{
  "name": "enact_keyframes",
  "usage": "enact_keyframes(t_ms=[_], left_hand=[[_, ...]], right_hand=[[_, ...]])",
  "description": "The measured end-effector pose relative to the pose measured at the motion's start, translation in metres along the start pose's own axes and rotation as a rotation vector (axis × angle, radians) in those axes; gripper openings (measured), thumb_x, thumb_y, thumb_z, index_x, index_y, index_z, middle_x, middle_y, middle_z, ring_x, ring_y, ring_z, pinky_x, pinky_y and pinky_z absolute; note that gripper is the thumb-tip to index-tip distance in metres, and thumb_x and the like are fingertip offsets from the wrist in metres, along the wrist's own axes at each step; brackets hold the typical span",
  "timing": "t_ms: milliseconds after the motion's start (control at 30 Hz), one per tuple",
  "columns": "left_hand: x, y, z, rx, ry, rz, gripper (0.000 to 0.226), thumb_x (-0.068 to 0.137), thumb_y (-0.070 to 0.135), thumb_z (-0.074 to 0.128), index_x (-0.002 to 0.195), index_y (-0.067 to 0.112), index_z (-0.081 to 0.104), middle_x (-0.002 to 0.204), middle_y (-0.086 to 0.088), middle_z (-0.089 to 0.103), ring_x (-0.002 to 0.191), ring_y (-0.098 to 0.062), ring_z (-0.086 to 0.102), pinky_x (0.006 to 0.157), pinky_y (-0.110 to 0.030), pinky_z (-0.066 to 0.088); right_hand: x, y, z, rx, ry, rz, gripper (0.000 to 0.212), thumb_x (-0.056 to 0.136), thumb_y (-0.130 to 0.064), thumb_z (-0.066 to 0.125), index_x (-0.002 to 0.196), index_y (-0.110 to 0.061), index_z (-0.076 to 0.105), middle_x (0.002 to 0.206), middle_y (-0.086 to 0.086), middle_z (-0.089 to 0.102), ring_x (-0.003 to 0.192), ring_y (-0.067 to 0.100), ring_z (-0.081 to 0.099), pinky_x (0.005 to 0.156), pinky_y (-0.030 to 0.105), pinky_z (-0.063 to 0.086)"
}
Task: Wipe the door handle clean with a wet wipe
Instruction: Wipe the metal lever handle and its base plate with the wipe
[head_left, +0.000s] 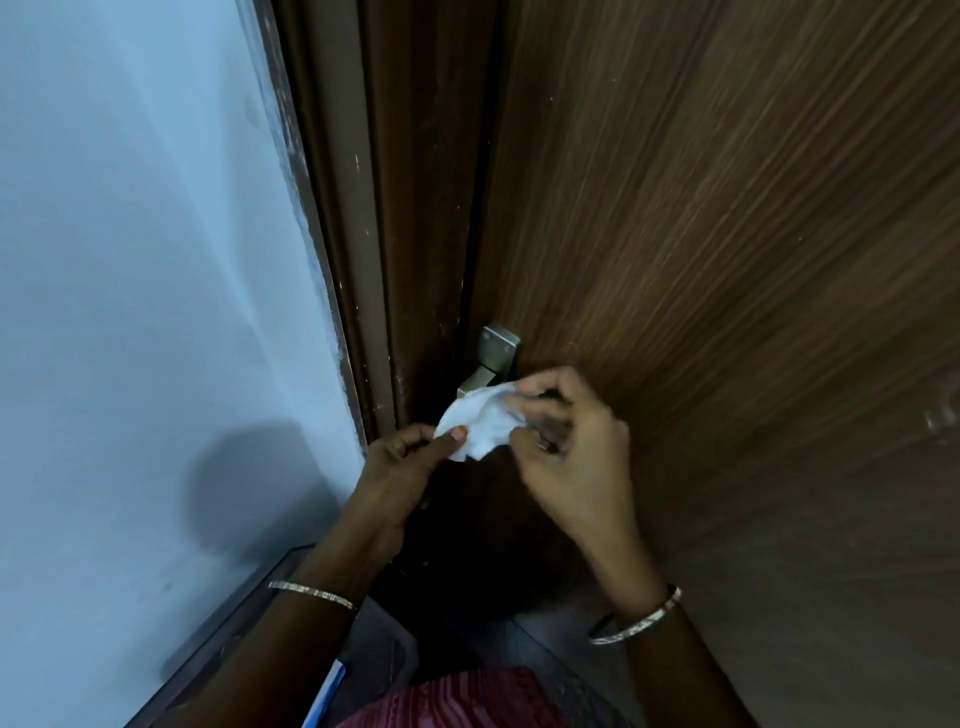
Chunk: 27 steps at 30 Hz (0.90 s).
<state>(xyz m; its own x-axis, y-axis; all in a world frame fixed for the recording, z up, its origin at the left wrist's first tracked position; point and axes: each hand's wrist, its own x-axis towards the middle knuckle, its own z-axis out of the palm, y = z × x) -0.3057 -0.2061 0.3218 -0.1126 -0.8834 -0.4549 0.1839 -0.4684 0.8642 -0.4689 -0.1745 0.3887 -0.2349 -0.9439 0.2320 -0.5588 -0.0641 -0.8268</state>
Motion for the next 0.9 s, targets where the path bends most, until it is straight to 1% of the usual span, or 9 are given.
enact_keyframes(t_ms=[100,167,233,333,433,567,667,800,900], left_hand=[[0.002,-0.008,-0.006,-0.020,0.230,-0.036,0.020,0.080,0.030,0.080,0.074,0.011,0.075,0.058,-0.005,0.070,0.044,-0.015,0.059,0.043,-0.020,0.044],[0.002,-0.016,-0.010,-0.002,0.352,-0.017,0.021,0.082,0.026,0.077,0.075,0.007,0.071,0.048,-0.002,0.063,0.037,-0.013,0.050,0.038,-0.018,0.039],[0.000,-0.022,-0.009,-0.012,0.402,0.022,0.019,0.085,0.023,0.075,0.080,0.005,0.071,0.052,-0.001,0.068,0.038,-0.012,0.054,0.039,-0.021,0.043],[-0.001,-0.023,0.000,-0.085,0.360,0.070,0.015,0.087,0.020,0.073,0.086,0.005,0.073,0.072,-0.005,0.077,0.060,-0.016,0.073,0.052,-0.023,0.055],[0.001,-0.017,0.017,-0.141,0.174,0.089,0.014,0.088,0.021,0.072,0.093,0.008,0.074,0.090,-0.008,0.079,0.086,-0.021,0.076,0.069,-0.025,0.060],[0.003,0.003,0.044,-0.206,-0.056,0.049,0.024,0.098,0.025,0.058,0.108,0.006,0.069,0.110,-0.017,0.074,0.100,-0.021,0.073,0.085,-0.029,0.058],[0.007,0.023,0.061,-0.295,0.013,-0.032,0.038,0.096,0.031,0.060,0.115,-0.001,0.065,0.111,-0.019,0.072,0.102,-0.026,0.072,0.089,-0.035,0.057],[0.010,0.032,0.067,-0.278,0.080,-0.036,0.026,0.098,0.024,0.057,0.087,0.001,0.064,0.102,-0.019,0.069,0.095,-0.029,0.070,0.083,-0.034,0.060],[0.012,0.026,0.063,-0.217,0.151,0.049,0.025,0.097,0.026,0.060,0.085,0.005,0.066,0.102,-0.019,0.070,0.104,-0.036,0.069,0.087,-0.040,0.058]], right_hand=[[0.010,0.008,-0.014,-0.027,0.094,0.092,0.022,0.082,-0.003,0.067,0.091,-0.022,0.074,0.085,-0.014,0.076,0.083,-0.009,0.070,0.071,0.002,0.050],[0.011,0.014,-0.013,-0.077,-0.008,0.158,0.018,0.088,-0.009,0.068,0.096,-0.023,0.078,0.086,-0.018,0.074,0.080,-0.014,0.067,0.070,0.000,0.048],[0.005,0.018,-0.007,-0.102,-0.054,0.176,0.019,0.091,-0.012,0.067,0.100,-0.024,0.080,0.090,-0.018,0.076,0.075,-0.017,0.064,0.073,-0.003,0.047],[-0.002,0.019,-0.001,-0.131,0.000,0.158,0.020,0.092,-0.011,0.068,0.102,-0.021,0.081,0.098,-0.012,0.079,0.085,-0.004,0.069,0.075,-0.007,0.042],[-0.002,0.022,-0.003,-0.122,0.006,0.160,0.016,0.090,-0.012,0.073,0.101,-0.020,0.082,0.095,-0.009,0.081,0.090,0.004,0.073,0.080,0.007,0.051],[-0.003,0.028,-0.008,0.012,-0.031,0.214,0.018,0.087,-0.012,0.077,0.099,-0.025,0.082,0.090,-0.015,0.080,0.085,-0.003,0.075,0.080,0.018,0.060],[-0.002,0.032,-0.007,0.005,-0.033,0.240,0.022,0.085,-0.011,0.077,0.095,-0.030,0.082,0.089,-0.016,0.080,0.083,-0.004,0.075,0.083,0.026,0.062],[-0.001,0.036,-0.005,0.023,-0.029,0.245,0.019,0.083,-0.012,0.079,0.093,-0.028,0.082,0.088,-0.015,0.081,0.083,-0.002,0.075,0.085,0.033,0.063],[0.001,0.038,-0.005,0.007,-0.038,0.244,0.014,0.083,-0.015,0.080,0.093,-0.024,0.083,0.087,-0.010,0.081,0.083,0.003,0.076,0.086,0.036,0.063]])
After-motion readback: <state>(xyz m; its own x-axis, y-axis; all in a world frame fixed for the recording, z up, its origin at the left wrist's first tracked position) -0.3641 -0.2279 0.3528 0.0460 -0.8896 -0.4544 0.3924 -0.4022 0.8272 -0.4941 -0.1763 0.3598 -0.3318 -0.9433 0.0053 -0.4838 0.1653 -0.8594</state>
